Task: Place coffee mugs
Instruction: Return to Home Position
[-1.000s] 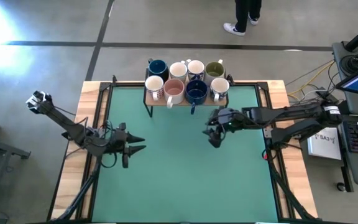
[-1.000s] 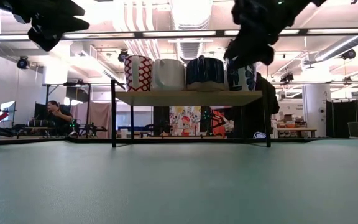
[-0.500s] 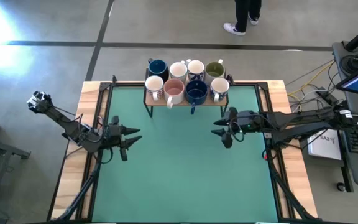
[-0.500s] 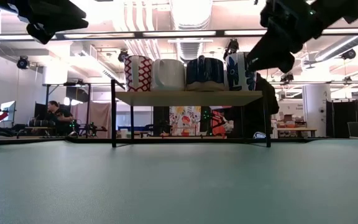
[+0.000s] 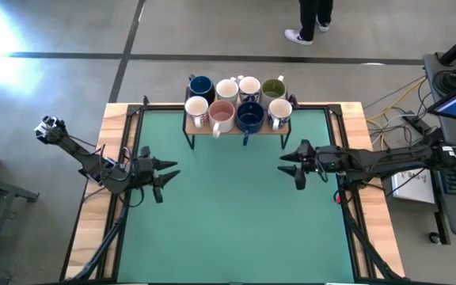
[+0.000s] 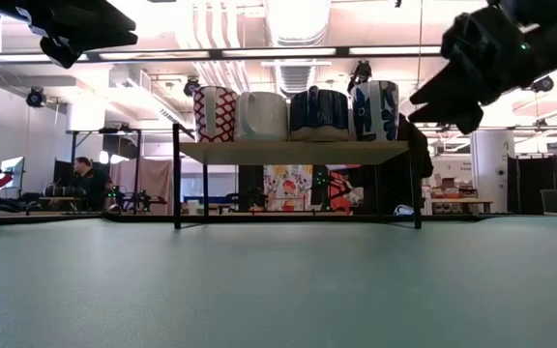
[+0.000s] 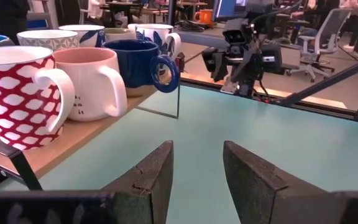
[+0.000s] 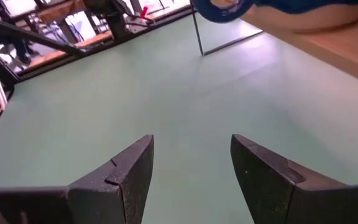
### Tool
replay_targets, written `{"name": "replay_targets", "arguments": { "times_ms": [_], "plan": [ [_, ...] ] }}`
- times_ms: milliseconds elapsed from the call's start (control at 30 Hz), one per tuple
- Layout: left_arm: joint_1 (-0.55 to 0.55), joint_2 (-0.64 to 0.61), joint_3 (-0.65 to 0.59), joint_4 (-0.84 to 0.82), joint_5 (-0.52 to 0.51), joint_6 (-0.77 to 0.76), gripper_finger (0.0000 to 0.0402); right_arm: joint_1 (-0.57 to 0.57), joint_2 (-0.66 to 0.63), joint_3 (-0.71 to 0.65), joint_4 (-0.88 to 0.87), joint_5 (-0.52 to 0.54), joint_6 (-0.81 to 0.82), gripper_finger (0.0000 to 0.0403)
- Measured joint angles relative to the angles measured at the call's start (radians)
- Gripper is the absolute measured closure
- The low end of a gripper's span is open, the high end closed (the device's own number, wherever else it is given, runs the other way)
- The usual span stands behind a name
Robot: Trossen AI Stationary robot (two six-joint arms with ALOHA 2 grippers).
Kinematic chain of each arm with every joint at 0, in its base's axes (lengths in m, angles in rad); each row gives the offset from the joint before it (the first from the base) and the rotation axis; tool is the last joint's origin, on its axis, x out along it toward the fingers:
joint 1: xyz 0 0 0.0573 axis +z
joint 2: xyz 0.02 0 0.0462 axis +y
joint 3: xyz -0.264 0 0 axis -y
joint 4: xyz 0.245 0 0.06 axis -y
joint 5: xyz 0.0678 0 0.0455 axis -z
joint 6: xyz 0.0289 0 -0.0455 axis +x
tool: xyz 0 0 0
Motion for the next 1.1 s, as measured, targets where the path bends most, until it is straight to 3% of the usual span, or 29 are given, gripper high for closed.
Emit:
{"name": "replay_targets", "arguments": {
  "times_ms": [533,733,933,1100],
  "plan": [
    [0.000,0.000,0.000,0.000,0.000,-0.008,0.0278,0.000,-0.106,-0.331,0.409,0.018,0.072,0.0200],
    [0.000,0.000,0.000,-0.006,0.000,-0.008,0.0278,0.000,-0.104,-0.334,0.419,0.029,0.045,0.0200],
    [0.000,0.008,0.000,-0.005,0.000,-0.008,0.0278,0.000,-0.103,-0.334,0.412,0.197,0.045,0.0200],
    [0.000,0.024,0.000,-0.004,0.002,-0.008,0.0278,0.000,-0.103,-0.334,0.411,0.209,0.045,0.0200]
  ]
}}
